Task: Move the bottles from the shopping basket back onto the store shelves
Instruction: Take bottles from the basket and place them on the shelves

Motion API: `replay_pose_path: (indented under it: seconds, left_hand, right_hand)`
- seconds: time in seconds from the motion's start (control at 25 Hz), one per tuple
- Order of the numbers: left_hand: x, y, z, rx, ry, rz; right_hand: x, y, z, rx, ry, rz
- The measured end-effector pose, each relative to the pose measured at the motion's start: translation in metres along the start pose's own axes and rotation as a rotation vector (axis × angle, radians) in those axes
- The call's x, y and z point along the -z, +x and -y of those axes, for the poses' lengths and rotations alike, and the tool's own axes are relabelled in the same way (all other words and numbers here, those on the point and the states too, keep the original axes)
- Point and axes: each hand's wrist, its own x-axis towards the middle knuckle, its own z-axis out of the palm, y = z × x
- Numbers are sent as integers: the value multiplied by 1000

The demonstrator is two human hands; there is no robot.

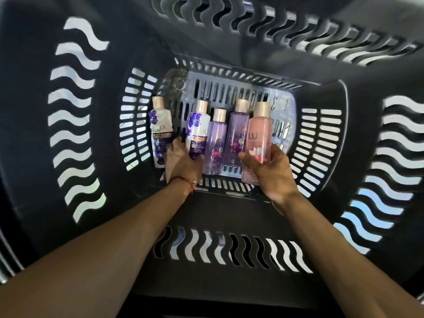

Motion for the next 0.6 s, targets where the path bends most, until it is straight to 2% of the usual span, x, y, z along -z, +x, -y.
replay_pose_path:
  seconds: [0.24, 0.44, 0.6]
  left_hand:
    - [-4, 7, 7, -54, 15, -56]
    - [4, 2, -1, 62, -152, -26]
    - [26, -30, -10, 30, -281, 61]
  right_hand:
    - [-3, 9, -11, -10, -10, 18]
    - [-2, 0, -13, -30, 2, -7]
    - [5, -30, 3, -23, -21, -18]
